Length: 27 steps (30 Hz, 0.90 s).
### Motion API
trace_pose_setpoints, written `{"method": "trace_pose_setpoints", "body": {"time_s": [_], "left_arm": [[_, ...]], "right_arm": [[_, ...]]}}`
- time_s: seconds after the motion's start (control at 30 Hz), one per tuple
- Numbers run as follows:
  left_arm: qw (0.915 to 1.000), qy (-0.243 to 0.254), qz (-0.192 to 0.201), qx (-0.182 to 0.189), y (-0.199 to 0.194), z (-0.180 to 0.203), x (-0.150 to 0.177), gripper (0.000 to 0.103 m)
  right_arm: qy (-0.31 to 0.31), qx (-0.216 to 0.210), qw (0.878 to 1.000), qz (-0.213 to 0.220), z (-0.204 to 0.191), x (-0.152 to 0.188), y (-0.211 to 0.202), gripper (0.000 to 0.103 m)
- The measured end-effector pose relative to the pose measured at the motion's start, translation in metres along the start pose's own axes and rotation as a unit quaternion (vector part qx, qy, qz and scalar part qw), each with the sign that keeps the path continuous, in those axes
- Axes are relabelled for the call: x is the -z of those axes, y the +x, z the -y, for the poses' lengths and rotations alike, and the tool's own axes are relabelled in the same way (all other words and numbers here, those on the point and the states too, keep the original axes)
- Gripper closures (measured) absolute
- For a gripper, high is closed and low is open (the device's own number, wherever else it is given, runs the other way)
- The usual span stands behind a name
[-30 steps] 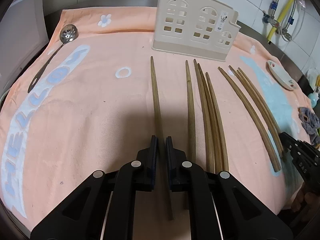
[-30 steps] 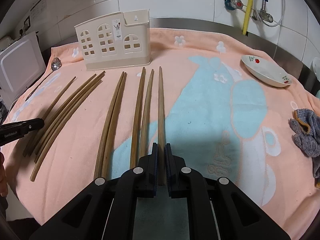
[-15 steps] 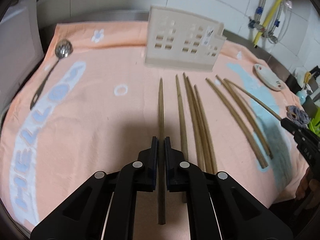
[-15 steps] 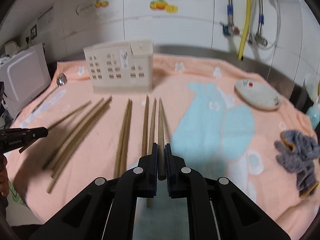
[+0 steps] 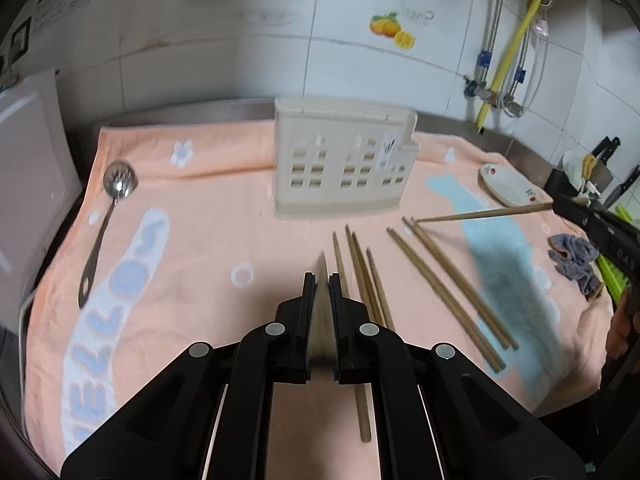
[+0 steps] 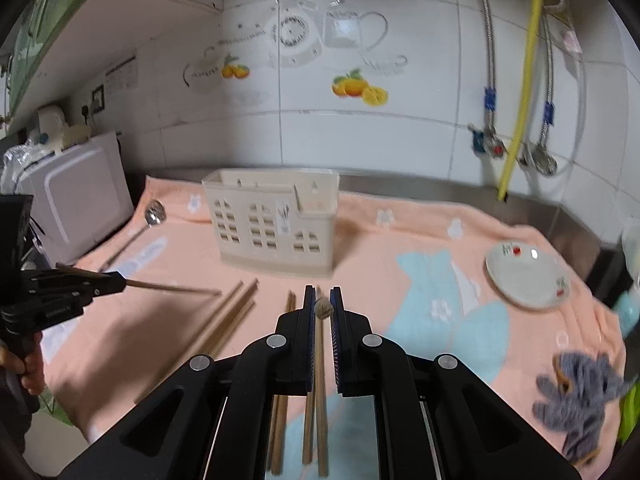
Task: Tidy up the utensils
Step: 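Lift the held chopsticks with both tools and carry them above the white holder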
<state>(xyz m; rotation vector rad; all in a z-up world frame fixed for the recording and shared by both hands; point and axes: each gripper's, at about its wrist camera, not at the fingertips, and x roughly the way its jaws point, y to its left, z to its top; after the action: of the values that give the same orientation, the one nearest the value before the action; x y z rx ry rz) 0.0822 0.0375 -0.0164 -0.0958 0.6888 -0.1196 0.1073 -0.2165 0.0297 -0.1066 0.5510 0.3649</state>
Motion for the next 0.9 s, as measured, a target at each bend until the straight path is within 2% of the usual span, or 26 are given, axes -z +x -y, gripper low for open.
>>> {"method": "trace_pose_setpoints", "body": {"time_s": [0.17,0.4,0.53,0.7,0.9], "left_arm": [[0.9994,0.023,0.025,0.009,-0.011,0.008,-0.029,0.098],[0.9966,0.046,0.065,0.021,-0.028,0.019,-0.077,0.098],[0.9928,0.058,0.102,0.023,-0.043,0.025,-0.113,0.098],[0.9879,0.061,0.142,0.015,-0.051,0.026,-0.156,0.098],[0.9883,0.046,0.145,-0.002,-0.024,0.018,-0.186,0.098]], "right_arm": [[-0.024,-0.013,1.0,0.009,0.001,-0.042,-0.004,0.096],[-0.043,-0.054,0.998,0.012,0.002,-0.104,-0.01,0.096],[-0.055,-0.056,0.997,0.015,0.001,-0.13,-0.01,0.096],[-0.06,-0.049,0.997,0.018,0.005,-0.152,-0.007,0.096],[-0.063,-0.051,0.996,-0.029,0.007,-0.164,0.027,0.096]]}}
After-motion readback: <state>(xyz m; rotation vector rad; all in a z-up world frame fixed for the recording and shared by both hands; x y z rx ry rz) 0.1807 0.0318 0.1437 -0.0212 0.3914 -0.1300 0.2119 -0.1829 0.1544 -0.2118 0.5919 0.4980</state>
